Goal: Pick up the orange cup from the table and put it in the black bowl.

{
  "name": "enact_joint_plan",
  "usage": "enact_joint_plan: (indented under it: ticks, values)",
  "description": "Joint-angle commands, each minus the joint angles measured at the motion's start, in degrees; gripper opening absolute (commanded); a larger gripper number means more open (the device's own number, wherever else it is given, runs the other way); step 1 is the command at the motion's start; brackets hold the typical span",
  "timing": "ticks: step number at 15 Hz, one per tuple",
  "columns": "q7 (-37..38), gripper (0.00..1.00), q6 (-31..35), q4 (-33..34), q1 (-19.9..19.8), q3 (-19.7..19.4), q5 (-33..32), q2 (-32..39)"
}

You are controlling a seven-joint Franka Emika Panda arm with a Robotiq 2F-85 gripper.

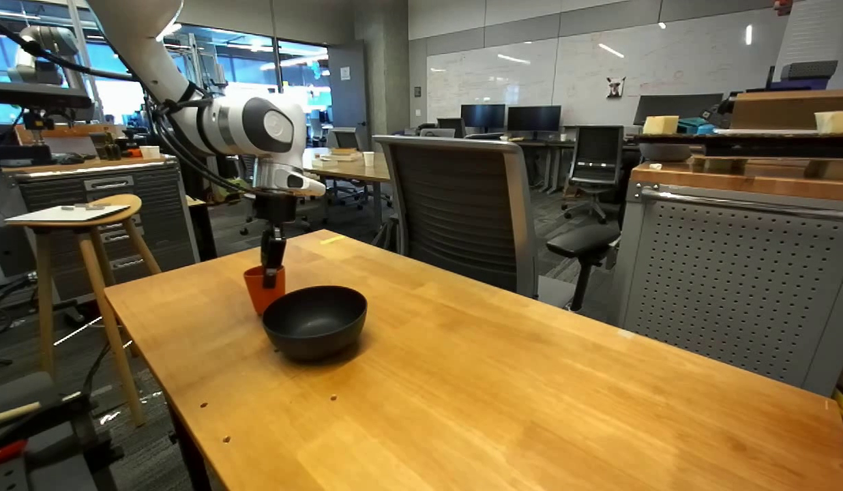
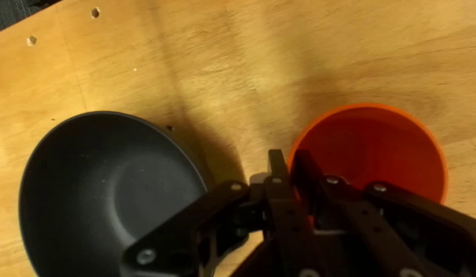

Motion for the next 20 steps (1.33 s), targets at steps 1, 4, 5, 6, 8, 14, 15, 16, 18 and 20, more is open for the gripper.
enact_joint_plan:
  ticks: [1,4,5,6,8,14,15,16,18,20]
  values:
    - [-1.7,0.01,-1.5,1.3,0.4,-0.6,-0.4,-1.4]
    - [-1.5,0.01,-3.0,0.3,0.4,-2.0,-2.8,-5.4]
    - [0.9,0.01,-4.1,-0.2,1.4,-3.9,-7.5,-7.2]
    - [2.4,0.01,-5.6,-0.2,1.5,-5.1,-10.8,-8.5]
    - [5.3,0.01,-8.0,-0.5,1.0,-6.6,-16.4,-10.7]
    - [7.9,0.01,-15.1,-1.3,-3.8,-6.3,-15.9,-13.8]
    - [6.1,0.01,-14.5,-1.9,-5.4,-5.9,-12.0,-13.6]
    - [4.5,0.01,-13.0,-2.6,-6.8,-5.6,-8.6,-13.1]
    - [4.0,0.01,-11.5,-3.4,-8.3,-6.0,-5.2,-11.7]
    - [2.9,0.01,-10.0,-4.0,-9.7,-6.6,-3.8,-10.3]
